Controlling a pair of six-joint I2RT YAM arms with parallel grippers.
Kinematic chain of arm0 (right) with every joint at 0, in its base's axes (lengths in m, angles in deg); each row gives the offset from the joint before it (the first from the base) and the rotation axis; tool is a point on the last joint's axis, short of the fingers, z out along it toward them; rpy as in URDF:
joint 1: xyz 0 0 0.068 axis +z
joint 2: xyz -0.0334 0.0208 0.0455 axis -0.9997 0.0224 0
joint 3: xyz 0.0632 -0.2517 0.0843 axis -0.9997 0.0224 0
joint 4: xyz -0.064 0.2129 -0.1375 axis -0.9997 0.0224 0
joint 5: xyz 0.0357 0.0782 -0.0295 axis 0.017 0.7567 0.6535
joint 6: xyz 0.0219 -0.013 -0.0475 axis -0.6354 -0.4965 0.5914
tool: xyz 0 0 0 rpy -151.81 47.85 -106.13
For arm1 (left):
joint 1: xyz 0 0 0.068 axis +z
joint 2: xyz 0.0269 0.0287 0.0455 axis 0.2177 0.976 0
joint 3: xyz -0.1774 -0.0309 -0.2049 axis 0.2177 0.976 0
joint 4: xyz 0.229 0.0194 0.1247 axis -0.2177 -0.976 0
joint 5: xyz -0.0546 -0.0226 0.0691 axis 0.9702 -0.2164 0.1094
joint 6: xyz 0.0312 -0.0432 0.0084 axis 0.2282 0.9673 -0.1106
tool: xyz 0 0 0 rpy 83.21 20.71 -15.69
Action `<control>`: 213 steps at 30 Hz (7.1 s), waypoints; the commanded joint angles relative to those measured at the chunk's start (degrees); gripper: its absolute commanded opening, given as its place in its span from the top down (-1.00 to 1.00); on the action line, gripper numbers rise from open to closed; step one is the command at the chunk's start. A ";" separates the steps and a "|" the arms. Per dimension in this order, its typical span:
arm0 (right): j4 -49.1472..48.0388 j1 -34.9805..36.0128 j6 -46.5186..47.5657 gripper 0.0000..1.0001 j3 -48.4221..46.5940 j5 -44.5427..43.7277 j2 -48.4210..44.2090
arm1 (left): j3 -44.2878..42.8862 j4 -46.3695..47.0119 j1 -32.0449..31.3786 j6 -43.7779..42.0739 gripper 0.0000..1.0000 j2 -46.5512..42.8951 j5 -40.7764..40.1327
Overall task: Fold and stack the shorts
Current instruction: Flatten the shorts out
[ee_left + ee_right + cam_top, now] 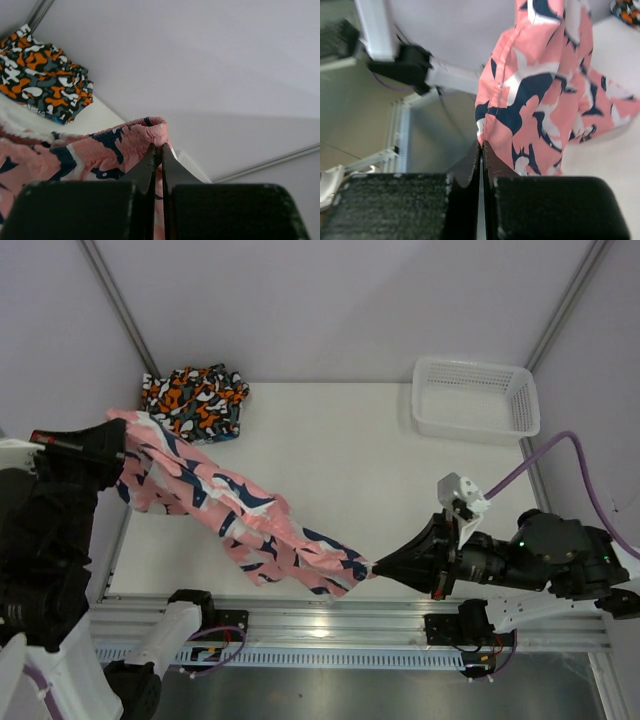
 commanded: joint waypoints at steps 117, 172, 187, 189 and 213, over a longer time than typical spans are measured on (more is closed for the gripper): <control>-22.55 -98.77 -11.19 1.00 41.92 33.89 7.37 | 35.97 76.25 -16.89 13.30 1.00 52.15 4.61; -5.05 -74.86 -8.36 -0.72 25.93 8.93 11.41 | 21.53 33.01 -8.99 -13.86 -0.98 49.80 4.07; -11.55 -26.28 -13.66 -0.55 3.89 -8.66 48.46 | 22.15 34.07 -7.32 -18.87 -0.98 56.74 8.12; -11.29 -22.76 -11.82 -0.54 -2.00 -9.10 51.91 | 24.15 34.59 -4.79 -18.78 -0.99 55.87 11.87; -16.65 -20.38 -12.95 0.36 -7.04 -4.09 73.12 | 32.95 41.89 2.26 -15.00 -0.98 51.47 23.67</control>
